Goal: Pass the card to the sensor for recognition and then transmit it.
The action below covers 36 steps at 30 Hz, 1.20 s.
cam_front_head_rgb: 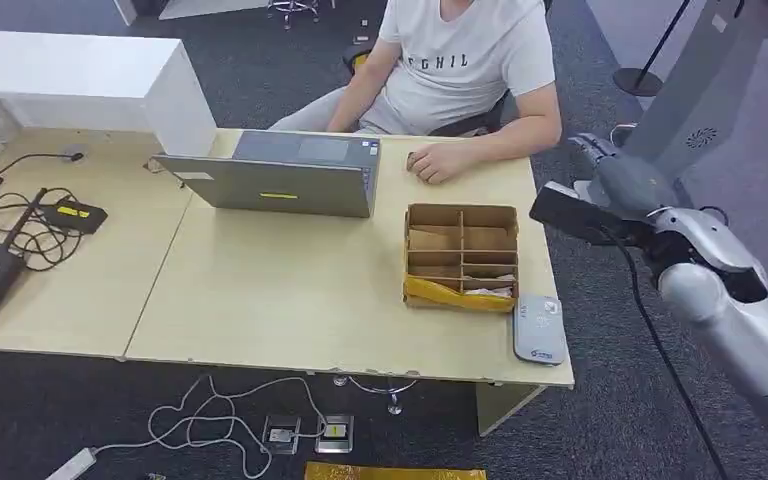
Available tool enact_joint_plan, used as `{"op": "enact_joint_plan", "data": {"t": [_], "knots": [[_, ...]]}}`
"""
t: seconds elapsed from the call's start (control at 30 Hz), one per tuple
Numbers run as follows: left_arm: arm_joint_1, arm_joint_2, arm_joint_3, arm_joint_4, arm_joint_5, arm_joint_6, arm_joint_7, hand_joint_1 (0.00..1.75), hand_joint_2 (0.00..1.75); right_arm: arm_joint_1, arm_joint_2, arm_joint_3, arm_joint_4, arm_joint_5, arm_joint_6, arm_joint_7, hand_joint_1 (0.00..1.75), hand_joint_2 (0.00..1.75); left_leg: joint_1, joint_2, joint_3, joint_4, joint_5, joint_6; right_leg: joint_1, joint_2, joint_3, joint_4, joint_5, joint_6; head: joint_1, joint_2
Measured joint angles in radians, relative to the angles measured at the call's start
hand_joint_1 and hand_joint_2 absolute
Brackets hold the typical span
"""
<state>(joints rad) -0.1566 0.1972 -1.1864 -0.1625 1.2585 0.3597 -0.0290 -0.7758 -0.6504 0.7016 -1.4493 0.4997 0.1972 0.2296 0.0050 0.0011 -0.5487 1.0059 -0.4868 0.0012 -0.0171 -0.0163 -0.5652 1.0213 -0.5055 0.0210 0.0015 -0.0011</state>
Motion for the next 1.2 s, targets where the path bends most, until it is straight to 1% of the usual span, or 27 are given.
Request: {"op": "enact_joint_plan", "data": {"t": [0.27, 0.4, 0.57, 0.63, 0.73, 0.83, 0.93, 1.0, 1.1, 1.2], "knots": [[0.0, 0.0, 0.0, 0.0, 0.0, 0.0, -0.002, 0.0, 0.0, 0.005, -0.027, 0.023, -0.039, -0.003, 0.0, 0.0, 0.0, 1.75, 0.0, 0.0, 0.0, 0.0, 0.0, 0.0, 0.0, 0.0, 0.0, 0.0, 0.0, 0.0, 0.0, 0.0], [0.0, 0.0, 0.0, 0.0, 0.0, -0.003, -0.005, 0.0, 0.0, 0.019, -0.039, 0.036, -0.042, -0.027, 0.0, 0.014, 0.0, 1.75, 0.0, 0.0, 0.0, 0.0, 0.0, 0.0, 0.0, 0.0, 0.0, 0.0, 0.0, 0.0, 0.0, 0.0], [0.0, 0.0, 0.0, 0.0, 0.0, -0.003, -0.005, 0.0, 0.0, 0.026, -0.039, 0.037, -0.042, -0.031, -0.002, 0.016, 0.0, 1.75, 0.0, 0.0, 0.0, 0.0, 0.0, 0.0, 0.0, 0.0, 0.0, 0.0, 0.0, 0.0, 0.0, 0.0], [0.0, 0.0, 0.0, 0.0, 0.003, -0.001, -0.005, 0.0, 0.0, 0.056, -0.048, 0.053, -0.052, -0.055, -0.023, 0.031, 0.0, 1.75, 0.0, 0.0, 0.0, 0.0, 0.0, 0.0, 0.0, 0.0, 0.0, 0.0, 0.0, 0.0, 0.0, 0.0], [0.0, 0.0, 0.0, 0.0, 0.006, 0.0, -0.005, 0.0, 0.0, 0.076, -0.048, 0.064, -0.061, -0.082, -0.049, 0.045, 0.0, 1.75, 0.0, 0.0, 0.0, 0.0, 0.0, 0.0, 0.0, 0.0, 0.0, 0.0, 0.0, 0.0, 0.0, 0.0], [0.0, -0.001, 0.0, 0.0, 0.011, 0.003, -0.005, 0.0, 0.0, 0.106, -0.044, 0.079, -0.061, -0.102, -0.109, 0.048, 0.0, 1.75, 0.0, 0.0, -0.001, 0.0, 0.0, 0.0, 0.0, -0.001, 0.0, 0.0, 0.0, 0.0, 0.0, 0.0], [0.0, -0.002, 0.0, 0.0, 0.013, 0.01, -0.005, 0.0, 0.0, 0.132, -0.029, 0.095, -0.057, -0.088, -0.18, 0.015, 0.0, 1.75, 0.0, 0.0, -0.001, 0.0, 0.0, 0.0, 0.0, -0.001, 0.0, 0.0, 0.0, 0.0, 0.0, 0.0], [-0.001, -0.004, 0.0, 0.0, 0.014, 0.015, -0.005, 0.0, 0.0, 0.139, -0.007, 0.107, -0.038, -0.06, -0.233, -0.02, 0.0, 1.75, 0.0, 0.0, -0.001, 0.0, 0.0, 0.0, 0.0, 0.0, 0.0, 0.0, 0.0, 0.0, 0.0, 0.0], [-0.001, -0.006, 0.0, 0.0, 0.017, 0.018, -0.005, 0.0, 0.0, 0.145, 0.027, 0.122, 0.002, -0.037, -0.273, -0.056, 0.0, 1.75, 0.0, -0.001, -0.001, 0.0, 0.0, 0.0, 0.0, -0.001, 0.0, 0.0, 0.0, 0.0, 0.0, 0.0], [-0.001, -0.007, 0.0, 0.0, 0.017, 0.019, -0.003, 0.0, 0.0, 0.147, 0.052, 0.136, 0.031, -0.031, -0.285, -0.077, 0.0, 1.75, 0.001, -0.001, -0.001, 0.0, 0.0, 0.0, 0.001, -0.001, 0.0, 0.0, 0.0, 0.0, 0.0, 0.0]]}}
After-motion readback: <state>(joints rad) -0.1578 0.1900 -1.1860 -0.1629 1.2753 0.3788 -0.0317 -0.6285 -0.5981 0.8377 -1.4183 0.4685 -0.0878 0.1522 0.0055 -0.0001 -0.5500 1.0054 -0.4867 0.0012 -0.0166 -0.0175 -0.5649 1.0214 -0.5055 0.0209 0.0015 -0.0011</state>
